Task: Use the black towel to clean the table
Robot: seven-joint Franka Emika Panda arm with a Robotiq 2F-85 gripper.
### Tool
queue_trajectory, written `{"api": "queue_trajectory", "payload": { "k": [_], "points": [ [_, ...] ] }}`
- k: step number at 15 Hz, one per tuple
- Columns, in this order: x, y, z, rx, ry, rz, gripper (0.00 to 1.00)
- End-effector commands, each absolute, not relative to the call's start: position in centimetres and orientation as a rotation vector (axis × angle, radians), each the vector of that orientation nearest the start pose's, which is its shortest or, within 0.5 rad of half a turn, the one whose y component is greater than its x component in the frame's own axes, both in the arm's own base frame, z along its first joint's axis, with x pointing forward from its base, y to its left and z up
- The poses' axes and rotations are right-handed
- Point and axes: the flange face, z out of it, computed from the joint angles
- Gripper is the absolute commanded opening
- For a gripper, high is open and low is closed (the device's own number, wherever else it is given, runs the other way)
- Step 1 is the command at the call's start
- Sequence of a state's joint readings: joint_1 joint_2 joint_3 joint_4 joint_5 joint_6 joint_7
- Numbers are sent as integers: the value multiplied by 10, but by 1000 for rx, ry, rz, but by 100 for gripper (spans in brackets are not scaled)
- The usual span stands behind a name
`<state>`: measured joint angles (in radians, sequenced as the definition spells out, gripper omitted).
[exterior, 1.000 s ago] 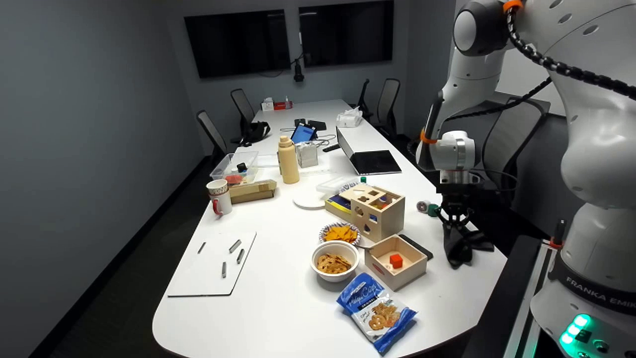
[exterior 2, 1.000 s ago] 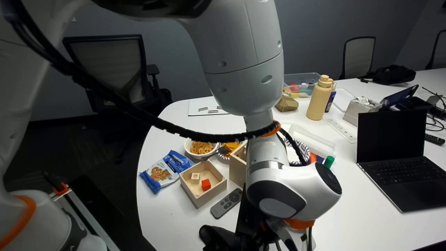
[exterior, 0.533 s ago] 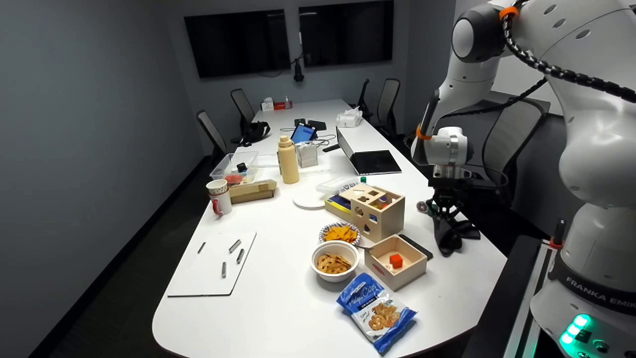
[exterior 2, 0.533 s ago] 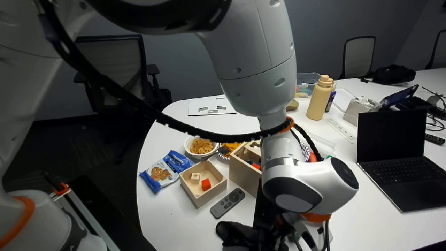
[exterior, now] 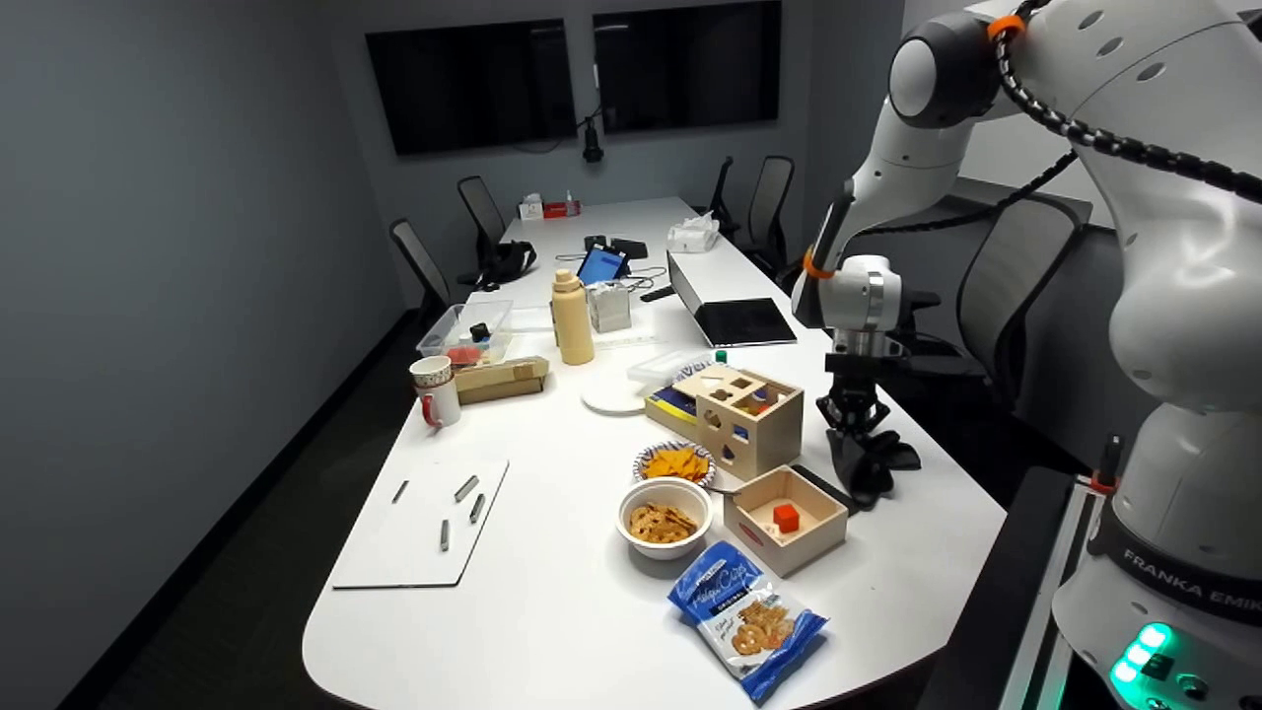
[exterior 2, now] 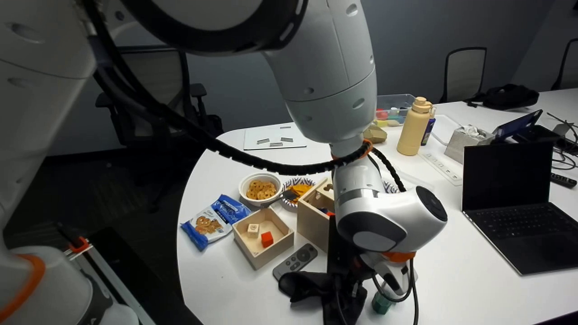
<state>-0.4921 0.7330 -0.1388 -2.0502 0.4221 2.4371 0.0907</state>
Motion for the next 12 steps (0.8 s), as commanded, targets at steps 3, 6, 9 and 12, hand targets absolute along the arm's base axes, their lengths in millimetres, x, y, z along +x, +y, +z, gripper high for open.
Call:
{"api": "queue_trajectory", "payload": {
  "k": [3, 6, 9, 12],
  "points": [
    [412, -282, 63, -2521, 1322, 480, 2],
    [391, -271, 64, -2514, 1298, 532, 2],
    [361, -269, 66, -2497, 1331, 556, 2],
    [339, -282, 65, -2453, 1417, 557, 2]
  ]
}}
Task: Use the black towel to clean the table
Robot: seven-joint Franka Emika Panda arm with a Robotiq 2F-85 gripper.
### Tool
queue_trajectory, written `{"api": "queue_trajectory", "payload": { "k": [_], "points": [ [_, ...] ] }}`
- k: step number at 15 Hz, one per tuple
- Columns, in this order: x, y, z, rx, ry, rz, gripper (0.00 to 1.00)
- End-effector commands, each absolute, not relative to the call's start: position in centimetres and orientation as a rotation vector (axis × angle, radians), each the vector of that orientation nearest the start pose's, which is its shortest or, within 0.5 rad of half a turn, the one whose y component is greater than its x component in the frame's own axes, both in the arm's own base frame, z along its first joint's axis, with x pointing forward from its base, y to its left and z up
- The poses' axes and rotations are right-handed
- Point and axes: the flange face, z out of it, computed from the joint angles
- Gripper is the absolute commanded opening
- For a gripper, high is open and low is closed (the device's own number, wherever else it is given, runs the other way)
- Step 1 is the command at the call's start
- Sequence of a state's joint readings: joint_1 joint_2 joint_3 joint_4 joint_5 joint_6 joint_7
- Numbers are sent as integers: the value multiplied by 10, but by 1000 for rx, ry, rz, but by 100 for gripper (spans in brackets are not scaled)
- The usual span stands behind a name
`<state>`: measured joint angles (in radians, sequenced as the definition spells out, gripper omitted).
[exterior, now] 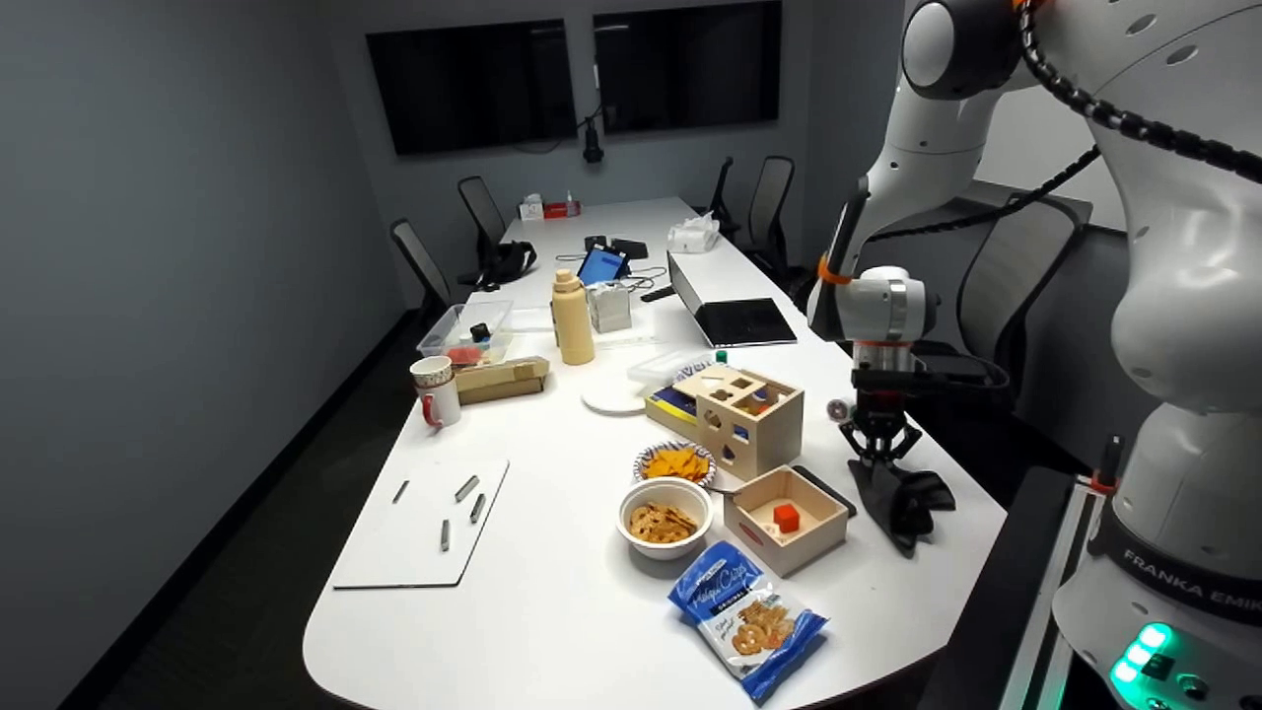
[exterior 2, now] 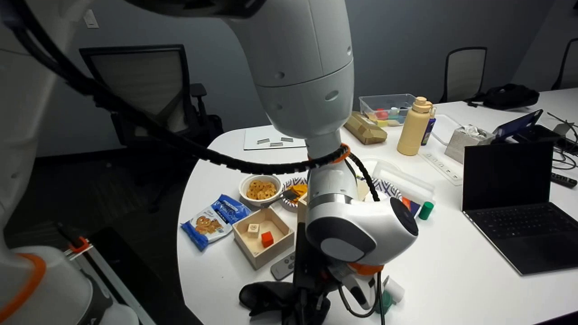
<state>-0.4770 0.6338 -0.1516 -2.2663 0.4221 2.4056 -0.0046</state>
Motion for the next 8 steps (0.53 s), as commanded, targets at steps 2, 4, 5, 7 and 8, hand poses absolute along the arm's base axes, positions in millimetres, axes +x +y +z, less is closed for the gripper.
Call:
{"api": "queue_trajectory", "payload": {
  "k": [2, 4, 5, 7, 8],
  "points": [
    [332, -298, 62, -2426, 1478, 536, 2],
    [331, -314, 59, -2397, 1540, 507, 2],
    [332, -323, 58, -2387, 1564, 489, 2],
    [337, -336, 57, -2370, 1607, 454, 2],
    [343, -341, 56, -2366, 1621, 438, 2]
  ]
}}
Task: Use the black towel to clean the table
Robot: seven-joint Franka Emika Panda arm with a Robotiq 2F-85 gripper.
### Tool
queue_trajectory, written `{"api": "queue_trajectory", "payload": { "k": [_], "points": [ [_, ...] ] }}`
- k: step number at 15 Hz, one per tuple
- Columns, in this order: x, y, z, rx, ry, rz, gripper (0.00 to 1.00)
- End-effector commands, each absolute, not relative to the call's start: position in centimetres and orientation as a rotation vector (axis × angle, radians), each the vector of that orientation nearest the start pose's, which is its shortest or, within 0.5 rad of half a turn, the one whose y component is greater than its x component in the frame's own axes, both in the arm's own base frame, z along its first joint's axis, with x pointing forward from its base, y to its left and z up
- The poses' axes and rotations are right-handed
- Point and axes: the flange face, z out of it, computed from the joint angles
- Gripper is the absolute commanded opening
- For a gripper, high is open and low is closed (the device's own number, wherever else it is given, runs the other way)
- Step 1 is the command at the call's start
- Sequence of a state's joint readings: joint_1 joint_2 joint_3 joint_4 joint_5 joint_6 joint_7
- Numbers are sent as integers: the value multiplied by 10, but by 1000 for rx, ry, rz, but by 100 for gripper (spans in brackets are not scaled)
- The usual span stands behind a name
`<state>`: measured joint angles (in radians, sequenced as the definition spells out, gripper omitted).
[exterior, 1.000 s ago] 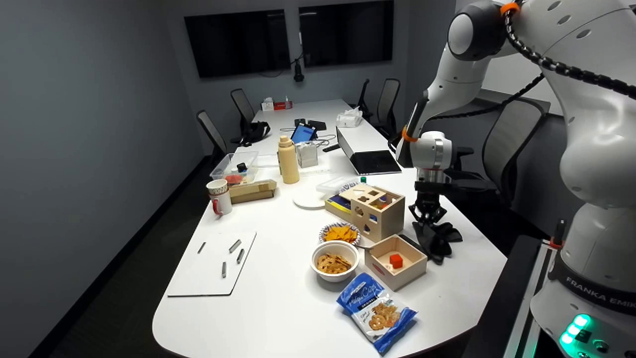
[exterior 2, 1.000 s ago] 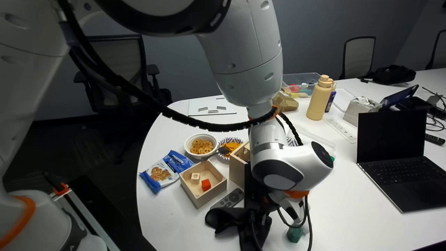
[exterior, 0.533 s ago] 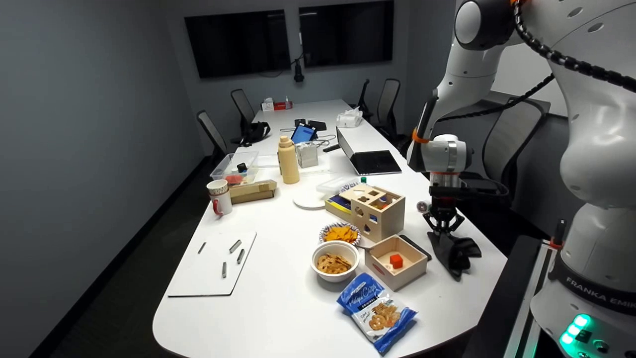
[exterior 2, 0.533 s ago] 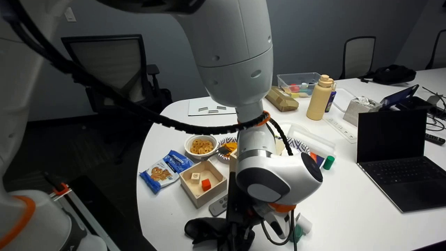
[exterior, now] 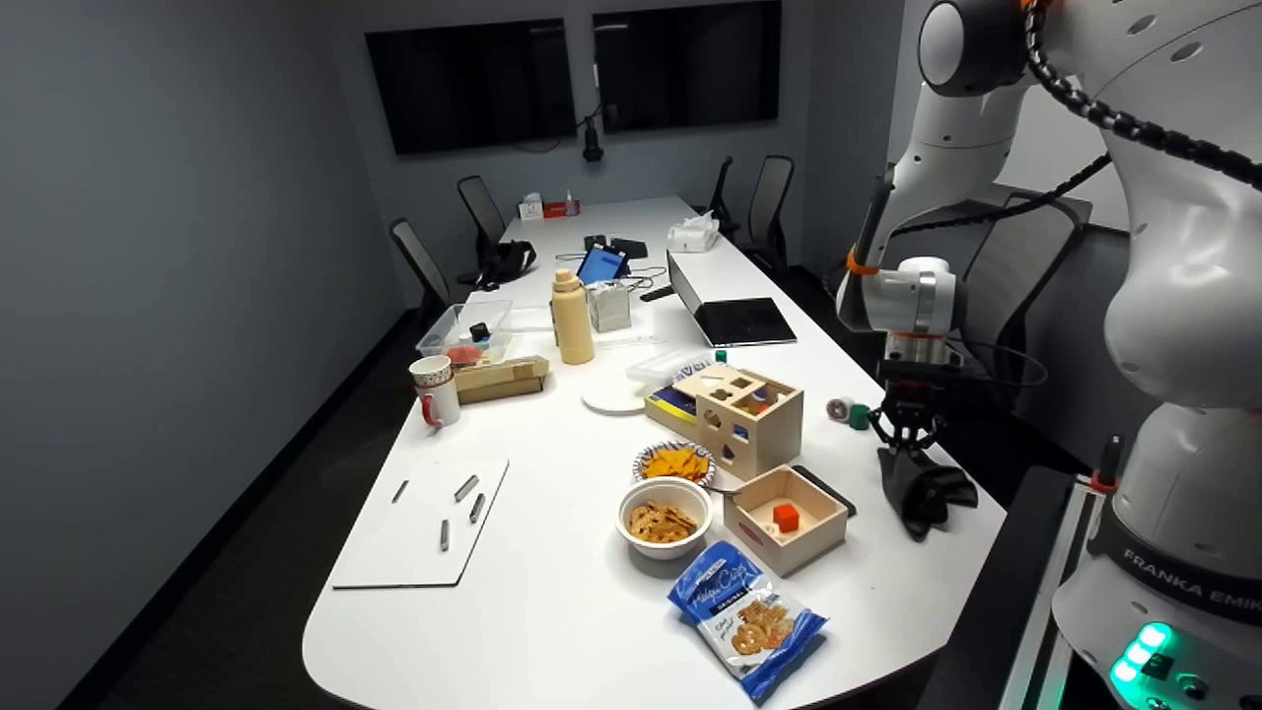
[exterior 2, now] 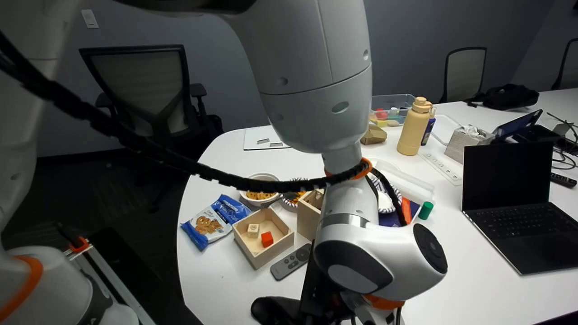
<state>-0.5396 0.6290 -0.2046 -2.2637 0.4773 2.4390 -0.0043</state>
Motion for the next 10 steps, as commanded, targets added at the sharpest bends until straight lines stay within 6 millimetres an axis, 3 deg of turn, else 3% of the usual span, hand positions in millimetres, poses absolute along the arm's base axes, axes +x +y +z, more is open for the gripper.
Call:
{"api": "queue_trajectory", "payload": {
  "k": [1, 6, 10],
  "points": [
    [349, -346, 55, -2362, 1633, 420, 2],
    [383, -356, 42, -2362, 1654, 397, 2],
    [406, -341, 41, -2384, 1612, 398, 2]
  ]
}}
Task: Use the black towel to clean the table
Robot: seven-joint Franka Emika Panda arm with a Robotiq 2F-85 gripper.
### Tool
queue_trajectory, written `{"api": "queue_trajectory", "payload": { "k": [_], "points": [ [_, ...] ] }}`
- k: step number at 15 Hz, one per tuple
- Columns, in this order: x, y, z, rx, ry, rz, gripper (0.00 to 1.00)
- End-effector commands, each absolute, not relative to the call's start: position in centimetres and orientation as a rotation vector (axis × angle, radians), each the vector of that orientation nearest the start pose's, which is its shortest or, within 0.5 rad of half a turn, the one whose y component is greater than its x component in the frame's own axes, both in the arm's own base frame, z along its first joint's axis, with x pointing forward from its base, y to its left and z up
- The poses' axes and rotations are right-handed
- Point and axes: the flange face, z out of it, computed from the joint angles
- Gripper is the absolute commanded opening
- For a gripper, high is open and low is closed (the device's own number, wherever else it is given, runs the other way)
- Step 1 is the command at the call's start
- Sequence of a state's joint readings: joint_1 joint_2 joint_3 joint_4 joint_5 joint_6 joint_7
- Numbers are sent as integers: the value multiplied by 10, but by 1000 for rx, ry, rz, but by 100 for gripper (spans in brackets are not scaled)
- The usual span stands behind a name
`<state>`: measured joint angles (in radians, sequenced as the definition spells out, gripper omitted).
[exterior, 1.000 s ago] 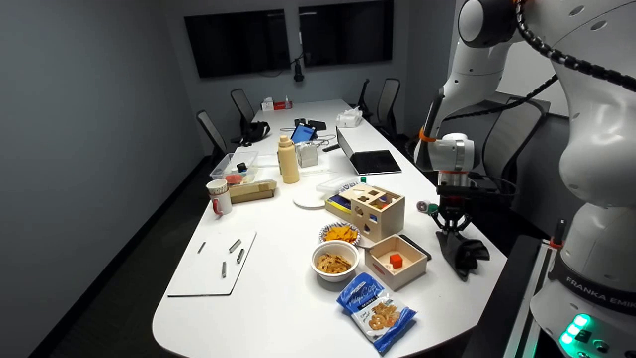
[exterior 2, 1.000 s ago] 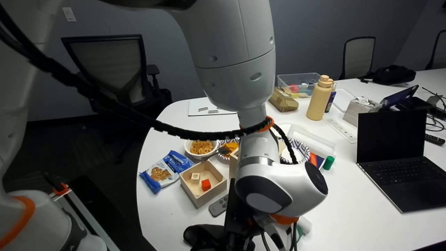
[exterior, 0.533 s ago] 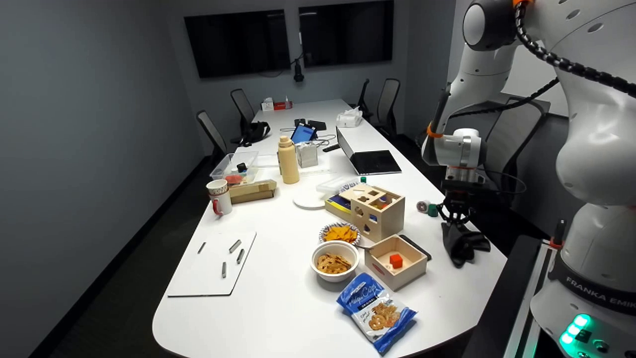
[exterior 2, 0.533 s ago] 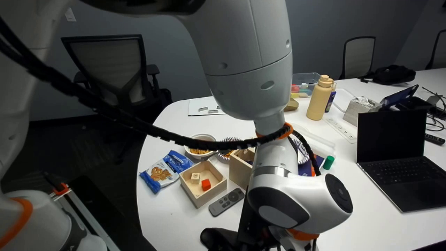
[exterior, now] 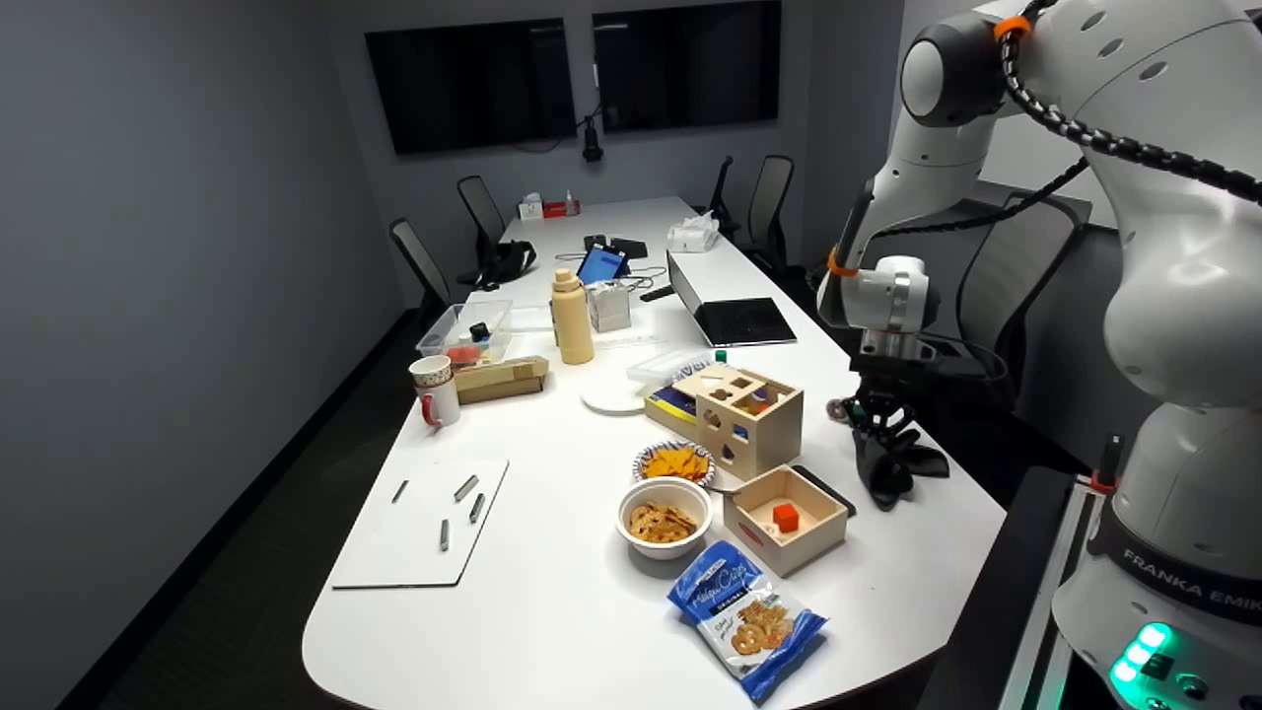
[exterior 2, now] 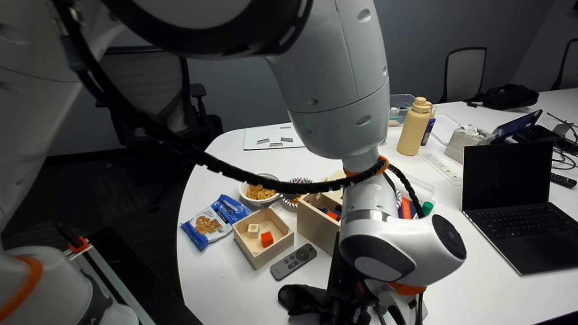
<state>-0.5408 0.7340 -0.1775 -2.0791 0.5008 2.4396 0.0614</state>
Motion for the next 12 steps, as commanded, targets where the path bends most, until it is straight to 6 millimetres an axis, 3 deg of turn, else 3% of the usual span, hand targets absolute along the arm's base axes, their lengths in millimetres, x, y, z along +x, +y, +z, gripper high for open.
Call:
{"api": "queue_trajectory", "payload": {
  "k": [1, 7, 12],
  "points": [
    [410, -335, 42, -2393, 1591, 395, 2],
    [416, -304, 43, -2417, 1471, 444, 2],
    [397, -284, 35, -2406, 1383, 541, 2]
  ]
}}
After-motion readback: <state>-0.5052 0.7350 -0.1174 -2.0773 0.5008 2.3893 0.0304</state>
